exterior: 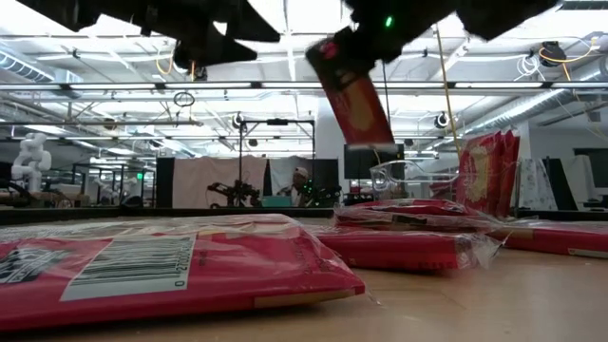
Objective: Sort popcorn bags into baskets
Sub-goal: Put the red popcorn bag into the transparent bin
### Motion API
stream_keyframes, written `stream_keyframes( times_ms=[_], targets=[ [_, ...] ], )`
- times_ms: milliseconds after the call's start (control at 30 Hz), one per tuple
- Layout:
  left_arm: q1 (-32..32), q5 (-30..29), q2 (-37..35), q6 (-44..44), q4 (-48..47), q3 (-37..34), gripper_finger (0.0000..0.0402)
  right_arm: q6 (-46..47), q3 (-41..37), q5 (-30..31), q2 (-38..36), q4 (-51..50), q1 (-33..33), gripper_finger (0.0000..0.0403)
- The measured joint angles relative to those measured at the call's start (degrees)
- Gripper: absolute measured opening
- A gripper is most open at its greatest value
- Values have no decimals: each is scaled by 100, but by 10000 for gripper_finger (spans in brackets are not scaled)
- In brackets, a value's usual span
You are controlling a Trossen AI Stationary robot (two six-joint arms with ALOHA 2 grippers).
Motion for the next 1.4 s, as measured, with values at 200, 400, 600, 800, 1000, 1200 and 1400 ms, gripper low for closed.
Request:
stream_keyframes(
  times_ms=[200, 400, 600, 800, 1000, 1200, 1400],
  targets=[
    [128, 1, 2, -549, -444, 0, 290, -1, -59, 7, -613, -5, 311, 17],
    [136, 25, 2, -592, -474, 0, 264, 260, -592, 198, -1634, 7, 632, 17],
    [193, 655, 2, -604, -492, 0, 249, 857, -1480, 472, -2773, 5, 659, 17],
    [235, 1179, 5, -478, -230, 0, 267, 2330, -2348, 383, -3416, 2, 664, 18],
    [174, 1249, 478, 90, 763, 1, 314, 3018, -2644, 293, -3589, 25, 583, 18],
    [203, 1239, 1380, 1357, 1980, 279, 356, 3756, -2650, 219, -3593, 44, 498, 18],
    [340, 1193, 2435, 2307, 1977, 1249, 360, 4635, -2651, -481, -3590, 6, 498, 18]
  ],
)
